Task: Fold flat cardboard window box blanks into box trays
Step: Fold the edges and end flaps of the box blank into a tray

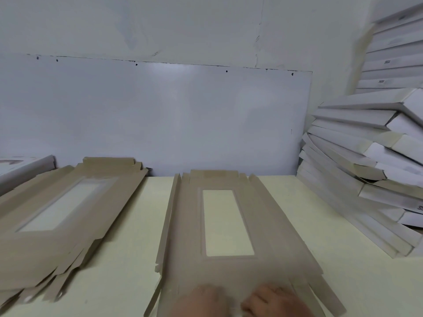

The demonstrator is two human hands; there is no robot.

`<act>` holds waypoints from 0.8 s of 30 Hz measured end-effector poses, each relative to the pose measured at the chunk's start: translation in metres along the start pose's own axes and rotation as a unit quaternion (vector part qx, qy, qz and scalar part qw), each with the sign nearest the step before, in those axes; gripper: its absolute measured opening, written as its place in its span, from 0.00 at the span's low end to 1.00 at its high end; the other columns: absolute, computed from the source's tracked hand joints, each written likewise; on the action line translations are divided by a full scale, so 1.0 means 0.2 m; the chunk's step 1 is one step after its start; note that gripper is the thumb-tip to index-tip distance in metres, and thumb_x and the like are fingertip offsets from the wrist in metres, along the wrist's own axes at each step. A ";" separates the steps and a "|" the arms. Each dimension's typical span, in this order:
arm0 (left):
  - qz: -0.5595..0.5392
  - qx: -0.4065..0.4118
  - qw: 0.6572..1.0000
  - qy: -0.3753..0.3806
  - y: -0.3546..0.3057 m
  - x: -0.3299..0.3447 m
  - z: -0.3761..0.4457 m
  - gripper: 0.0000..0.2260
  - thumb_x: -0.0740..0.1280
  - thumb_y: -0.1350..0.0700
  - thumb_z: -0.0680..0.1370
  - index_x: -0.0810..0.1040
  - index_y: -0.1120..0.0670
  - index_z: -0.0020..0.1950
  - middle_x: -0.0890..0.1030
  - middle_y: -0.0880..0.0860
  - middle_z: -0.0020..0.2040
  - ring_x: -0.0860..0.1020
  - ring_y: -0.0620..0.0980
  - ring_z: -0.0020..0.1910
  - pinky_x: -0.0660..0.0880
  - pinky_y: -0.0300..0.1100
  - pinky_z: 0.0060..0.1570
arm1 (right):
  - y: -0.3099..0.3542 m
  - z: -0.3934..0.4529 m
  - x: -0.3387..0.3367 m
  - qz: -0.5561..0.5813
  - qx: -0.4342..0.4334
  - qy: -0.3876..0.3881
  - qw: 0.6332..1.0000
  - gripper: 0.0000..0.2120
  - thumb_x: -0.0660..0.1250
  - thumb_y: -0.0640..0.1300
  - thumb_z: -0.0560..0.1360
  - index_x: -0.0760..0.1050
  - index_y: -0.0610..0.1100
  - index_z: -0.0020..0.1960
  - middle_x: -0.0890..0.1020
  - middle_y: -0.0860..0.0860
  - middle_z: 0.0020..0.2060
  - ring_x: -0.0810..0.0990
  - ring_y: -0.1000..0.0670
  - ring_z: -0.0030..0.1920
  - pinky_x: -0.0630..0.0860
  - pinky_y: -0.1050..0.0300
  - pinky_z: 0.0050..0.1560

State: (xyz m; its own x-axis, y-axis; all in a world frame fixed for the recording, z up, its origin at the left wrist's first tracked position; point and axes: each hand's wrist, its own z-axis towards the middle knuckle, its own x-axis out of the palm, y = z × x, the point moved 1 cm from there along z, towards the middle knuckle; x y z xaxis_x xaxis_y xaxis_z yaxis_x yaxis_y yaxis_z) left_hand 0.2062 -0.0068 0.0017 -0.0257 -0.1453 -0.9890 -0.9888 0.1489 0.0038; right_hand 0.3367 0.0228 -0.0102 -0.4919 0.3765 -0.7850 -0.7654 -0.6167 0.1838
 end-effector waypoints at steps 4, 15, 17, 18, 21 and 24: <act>-0.071 -0.016 0.997 -0.033 0.04 0.03 0.03 0.17 0.52 0.41 0.82 0.71 0.48 0.62 0.76 0.54 0.63 0.74 0.55 0.62 0.69 0.45 0.56 | -0.23 -0.02 -0.03 -0.072 -0.045 0.067 0.994 0.21 0.80 0.66 0.41 0.79 0.59 0.28 0.76 0.63 0.21 0.74 0.61 0.21 0.71 0.69 0.27; -0.045 -0.083 0.995 -0.034 0.05 0.15 0.23 0.27 0.50 0.47 0.80 0.50 0.48 0.78 0.52 0.49 0.79 0.49 0.53 0.78 0.46 0.55 0.75 | -0.12 0.10 0.23 -0.107 -0.082 0.033 0.990 0.23 0.78 0.58 0.52 0.85 0.54 0.46 0.85 0.60 0.45 0.84 0.59 0.43 0.73 0.53 0.54; -0.046 -0.088 0.995 -0.026 0.07 0.19 0.23 0.27 0.49 0.48 0.80 0.46 0.47 0.79 0.48 0.47 0.80 0.46 0.52 0.78 0.44 0.55 0.75 | -0.12 0.08 0.24 -0.081 -0.068 0.040 0.994 0.25 0.80 0.59 0.49 0.86 0.55 0.45 0.85 0.61 0.43 0.84 0.61 0.42 0.80 0.61 0.43; -0.040 -0.085 0.995 -0.024 0.09 0.21 0.22 0.26 0.47 0.48 0.81 0.44 0.46 0.79 0.45 0.46 0.80 0.44 0.52 0.78 0.43 0.55 0.75 | -0.13 0.07 0.23 -0.073 -0.069 0.041 0.994 0.24 0.79 0.60 0.50 0.86 0.55 0.45 0.85 0.61 0.44 0.84 0.60 0.43 0.81 0.59 0.42; -0.030 -0.102 0.994 -0.032 0.16 0.25 0.20 0.25 0.46 0.48 0.82 0.44 0.46 0.79 0.42 0.47 0.80 0.41 0.53 0.78 0.40 0.53 0.75 | -0.24 -0.01 0.20 -0.076 -0.075 0.040 0.994 0.17 0.59 0.58 0.74 0.85 0.56 0.47 0.85 0.58 0.49 0.85 0.57 0.46 0.72 0.56 0.56; 0.009 -0.132 0.991 -0.026 0.20 0.22 0.14 0.26 0.49 0.51 0.81 0.49 0.49 0.79 0.46 0.51 0.80 0.45 0.56 0.78 0.44 0.54 0.75 | -0.43 -0.06 0.15 -0.162 -0.046 -0.014 0.986 0.38 0.34 0.54 0.82 0.86 0.52 0.48 0.86 0.54 0.49 0.86 0.52 0.44 0.45 0.52 0.73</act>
State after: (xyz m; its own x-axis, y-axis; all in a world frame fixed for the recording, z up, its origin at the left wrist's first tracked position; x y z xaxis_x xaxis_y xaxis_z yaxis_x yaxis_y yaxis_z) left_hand 0.1691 0.0198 -0.0466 -0.0430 -0.0935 -0.9947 -0.9923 -0.1118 0.0534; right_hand 0.3925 0.0787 -0.0564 -0.2399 0.5825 -0.7766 -0.8437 -0.5209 -0.1300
